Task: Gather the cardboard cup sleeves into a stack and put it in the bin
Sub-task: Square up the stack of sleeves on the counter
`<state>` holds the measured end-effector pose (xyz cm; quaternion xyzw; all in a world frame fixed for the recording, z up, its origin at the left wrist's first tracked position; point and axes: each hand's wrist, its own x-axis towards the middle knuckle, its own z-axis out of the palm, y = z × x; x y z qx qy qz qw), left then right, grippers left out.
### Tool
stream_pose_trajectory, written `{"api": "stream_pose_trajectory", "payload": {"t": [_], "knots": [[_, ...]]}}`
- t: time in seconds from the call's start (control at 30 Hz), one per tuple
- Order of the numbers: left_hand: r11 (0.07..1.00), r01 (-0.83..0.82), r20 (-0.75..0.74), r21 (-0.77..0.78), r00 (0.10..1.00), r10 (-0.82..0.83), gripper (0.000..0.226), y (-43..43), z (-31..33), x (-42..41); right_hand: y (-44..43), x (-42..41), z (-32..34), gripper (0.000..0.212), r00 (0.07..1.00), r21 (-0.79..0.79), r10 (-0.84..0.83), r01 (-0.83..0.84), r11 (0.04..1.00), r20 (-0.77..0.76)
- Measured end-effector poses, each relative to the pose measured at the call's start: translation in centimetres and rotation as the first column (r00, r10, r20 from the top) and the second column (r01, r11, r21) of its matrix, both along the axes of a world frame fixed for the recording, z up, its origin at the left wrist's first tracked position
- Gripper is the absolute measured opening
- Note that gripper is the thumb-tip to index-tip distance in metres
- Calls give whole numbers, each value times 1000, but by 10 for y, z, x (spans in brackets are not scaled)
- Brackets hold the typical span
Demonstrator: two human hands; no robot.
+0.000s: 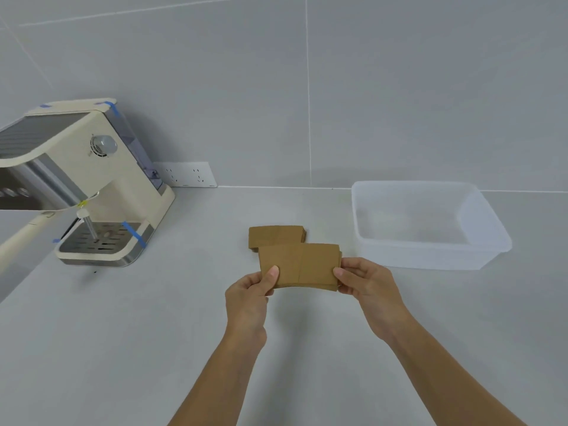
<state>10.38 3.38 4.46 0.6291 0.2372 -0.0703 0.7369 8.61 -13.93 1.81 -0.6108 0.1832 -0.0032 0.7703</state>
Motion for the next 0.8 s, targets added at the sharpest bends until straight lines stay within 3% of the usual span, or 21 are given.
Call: {"api": "stream_pose_trajectory", "payload": {"t": [0.17,0.47,0.57,0.8], "knots": [[996,73,-63,47,996,-70,15,24,-7,37,24,28,-11,9,998,8,-42,43,999,-41],[986,83,82,143,992,-95,11,33,3,105,47,85,7,6,986,-60,-159,156,986,-47],[976,84,91,200,990,-103,22,31,1,124,48,101,12,9,982,-134,-181,173,976,-46],[965,154,-38,215,988,-149,23,31,-16,156,45,131,4,4,974,-245,-170,130,961,-148]]}}
